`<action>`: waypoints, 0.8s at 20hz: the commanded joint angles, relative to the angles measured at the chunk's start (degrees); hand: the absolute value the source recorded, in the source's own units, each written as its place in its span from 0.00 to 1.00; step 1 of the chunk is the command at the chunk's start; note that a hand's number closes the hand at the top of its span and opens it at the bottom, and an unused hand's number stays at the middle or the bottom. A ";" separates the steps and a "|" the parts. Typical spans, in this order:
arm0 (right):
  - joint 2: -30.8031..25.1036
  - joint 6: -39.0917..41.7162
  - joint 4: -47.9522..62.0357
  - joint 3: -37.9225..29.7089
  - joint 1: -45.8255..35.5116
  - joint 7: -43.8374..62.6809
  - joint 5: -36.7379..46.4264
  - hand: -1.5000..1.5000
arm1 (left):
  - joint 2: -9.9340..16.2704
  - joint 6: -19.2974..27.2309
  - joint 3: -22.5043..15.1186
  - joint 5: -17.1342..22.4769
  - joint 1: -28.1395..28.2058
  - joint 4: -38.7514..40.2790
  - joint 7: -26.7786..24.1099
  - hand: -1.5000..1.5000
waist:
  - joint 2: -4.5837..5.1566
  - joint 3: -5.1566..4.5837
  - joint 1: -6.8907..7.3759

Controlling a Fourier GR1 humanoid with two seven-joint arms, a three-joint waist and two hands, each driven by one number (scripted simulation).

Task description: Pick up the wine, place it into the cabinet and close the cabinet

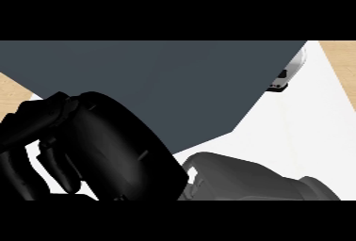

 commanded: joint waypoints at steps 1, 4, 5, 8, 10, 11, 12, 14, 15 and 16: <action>0.29 3.83 10.63 -5.72 -7.32 -3.79 2.68 1.00 | -0.80 0.99 0.39 -0.68 0.63 -1.61 0.72 0.00 | 0.04 0.02 -0.23; 0.42 5.68 17.63 -6.33 -6.60 -8.89 3.23 1.00 | 0.04 2.44 2.40 -1.12 0.34 -3.00 2.59 0.00 | 0.09 0.05 -0.16; -0.01 6.67 16.00 -7.48 -5.80 -7.43 3.67 1.00 | -2.82 2.90 -1.01 -3.25 -1.70 -0.58 1.90 0.00 | 0.01 0.06 -1.22; 0.43 8.77 23.37 -10.92 -6.75 -11.84 1.64 1.00 | -2.40 1.41 1.66 -2.10 -1.40 -1.15 3.20 0.00 | 0.07 0.05 -0.66; 0.42 11.55 26.16 -12.93 -5.50 -14.36 1.84 1.00 | -2.41 1.80 1.08 -3.19 0.54 -3.15 3.93 0.00 | 0.04 0.07 -0.67; 0.43 12.68 28.51 -13.44 -4.89 -16.95 1.18 1.00 | -3.41 0.32 1.17 -3.84 -3.03 1.69 3.01 0.00 | 0.20 0.04 -1.00; 0.43 12.97 30.19 -15.32 -8.32 -15.48 -0.17 1.00 | -2.41 -1.13 2.83 -2.15 -0.62 -0.49 4.37 0.00 | 0.07 0.04 -0.56; -1.51 15.82 31.92 -17.14 -8.14 -17.00 0.49 1.00 | -2.52 -0.86 3.93 -2.18 -1.54 0.92 5.06 0.00 | 0.12 0.04 -0.85; -0.22 15.75 36.58 -17.39 -10.37 -18.69 1.13 1.00 | -2.72 2.75 1.59 -4.92 -1.21 -3.30 5.50 0.00 | 0.26 0.06 -0.25; -0.84 15.27 34.36 -17.14 -9.20 -18.07 1.19 1.00 | -4.21 1.47 1.14 -4.87 -0.73 -1.58 4.51 0.00 | 0.09 0.05 -0.73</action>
